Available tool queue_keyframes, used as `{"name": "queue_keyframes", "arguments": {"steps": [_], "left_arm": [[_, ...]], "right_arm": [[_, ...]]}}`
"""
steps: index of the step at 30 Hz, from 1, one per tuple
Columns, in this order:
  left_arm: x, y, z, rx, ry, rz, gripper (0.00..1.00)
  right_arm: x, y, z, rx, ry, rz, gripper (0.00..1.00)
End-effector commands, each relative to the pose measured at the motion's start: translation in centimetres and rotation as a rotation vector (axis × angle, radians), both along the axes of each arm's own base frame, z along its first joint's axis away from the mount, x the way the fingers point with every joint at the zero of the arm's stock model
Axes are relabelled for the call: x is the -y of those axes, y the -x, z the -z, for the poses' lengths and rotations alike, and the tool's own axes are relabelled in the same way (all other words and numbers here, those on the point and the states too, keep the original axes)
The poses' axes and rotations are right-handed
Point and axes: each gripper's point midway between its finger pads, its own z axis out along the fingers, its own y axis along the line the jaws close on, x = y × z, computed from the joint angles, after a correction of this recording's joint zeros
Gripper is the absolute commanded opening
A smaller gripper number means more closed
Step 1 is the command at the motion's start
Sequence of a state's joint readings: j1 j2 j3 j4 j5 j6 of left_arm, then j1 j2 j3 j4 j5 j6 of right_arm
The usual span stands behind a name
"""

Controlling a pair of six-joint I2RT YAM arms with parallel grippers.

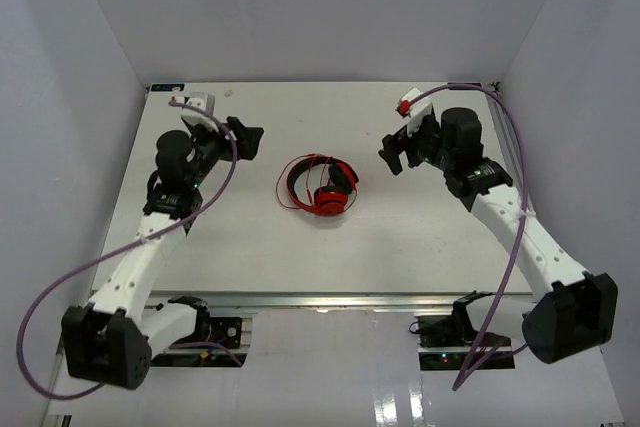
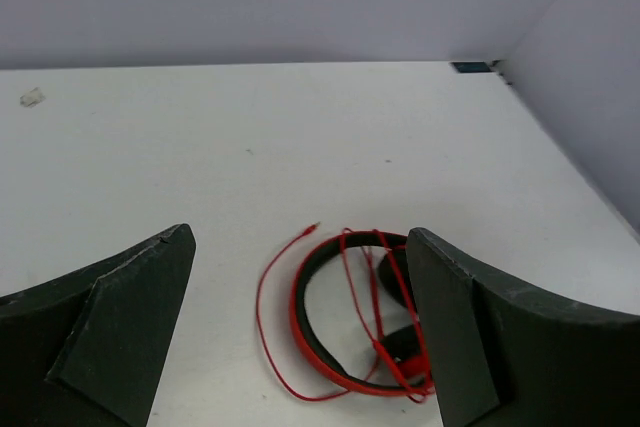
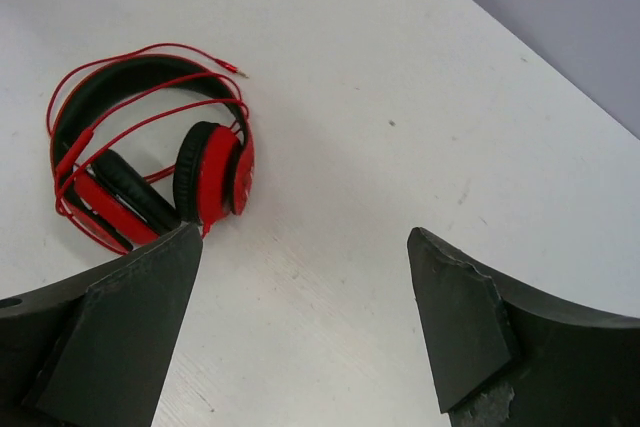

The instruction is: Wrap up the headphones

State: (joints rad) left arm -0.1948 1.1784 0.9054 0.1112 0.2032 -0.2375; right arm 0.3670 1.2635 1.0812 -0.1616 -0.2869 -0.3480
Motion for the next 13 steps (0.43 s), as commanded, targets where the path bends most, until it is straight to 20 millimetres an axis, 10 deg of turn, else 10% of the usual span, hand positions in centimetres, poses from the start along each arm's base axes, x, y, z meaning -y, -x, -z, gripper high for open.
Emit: {"name": "queue_keyframes", "arguments": {"steps": [1, 6, 13], "left_arm": [[2.4, 7.7, -2.4, 0.109, 0.147, 0.213, 0.98], [2.3, 13.2, -1.1, 0.083, 0.163, 0.271, 0.98], [1.3, 14.8, 1.6, 0.004, 0.133, 0.226, 0.98]], "right_arm": [[5.0, 1.2, -2.7, 0.025, -0.146, 0.356, 0.90], [10.2, 4.1, -3.7, 0.129, -0.155, 0.549, 0.90], [11.9, 5.6, -3.1, 0.134, -0.178, 0.543, 0.90]]}}
